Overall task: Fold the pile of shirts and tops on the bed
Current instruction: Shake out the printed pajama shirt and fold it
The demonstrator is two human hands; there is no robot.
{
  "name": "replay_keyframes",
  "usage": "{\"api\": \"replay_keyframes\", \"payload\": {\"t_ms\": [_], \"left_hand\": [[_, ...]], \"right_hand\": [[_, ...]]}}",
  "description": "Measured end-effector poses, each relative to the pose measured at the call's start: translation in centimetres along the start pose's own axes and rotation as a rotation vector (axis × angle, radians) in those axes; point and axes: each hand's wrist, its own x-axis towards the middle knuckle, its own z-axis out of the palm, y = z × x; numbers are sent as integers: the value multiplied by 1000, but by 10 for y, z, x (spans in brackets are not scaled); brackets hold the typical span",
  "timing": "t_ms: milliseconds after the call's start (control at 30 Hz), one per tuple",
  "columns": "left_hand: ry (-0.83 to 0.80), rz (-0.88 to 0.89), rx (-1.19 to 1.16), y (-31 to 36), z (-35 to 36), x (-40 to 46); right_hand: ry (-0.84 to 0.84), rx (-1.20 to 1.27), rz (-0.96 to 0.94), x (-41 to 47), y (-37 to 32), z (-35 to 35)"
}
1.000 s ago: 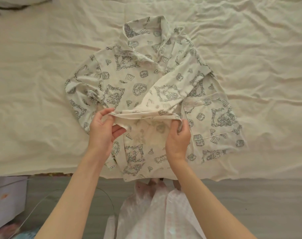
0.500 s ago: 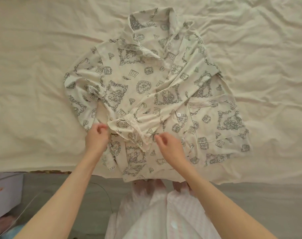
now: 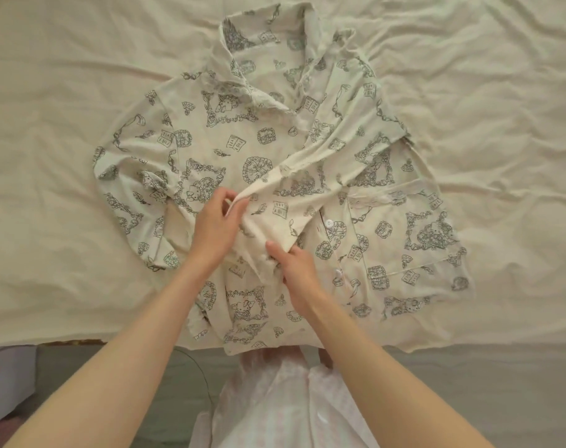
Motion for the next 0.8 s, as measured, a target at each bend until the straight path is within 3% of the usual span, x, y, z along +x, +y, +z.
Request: {"api": "replay_keyframes", "payload": {"t_ms": [100, 200, 300, 467, 567, 700, 800], "left_hand": [[14, -4, -35, -12, -13, -13], [-137, -161, 195, -32, -18, -12], [-125, -158, 289, -22, -15, 6], [-135, 65, 273, 53, 21, 62], [-166, 159, 210, 102, 57, 101], [-103, 140, 232, 141, 101, 167], [2, -81, 248, 158, 126, 212]], "right_hand": [[-43, -126, 46, -11, -1, -2], [-120, -283, 157, -15, -9, -14], [-38, -413, 132, -6, -30, -43], [281, -159, -109, 34, -97, -110], [364, 57, -147, 61, -147, -140], [285, 285, -62, 100, -190, -158], [214, 407, 2, 123, -203, -165]]}}
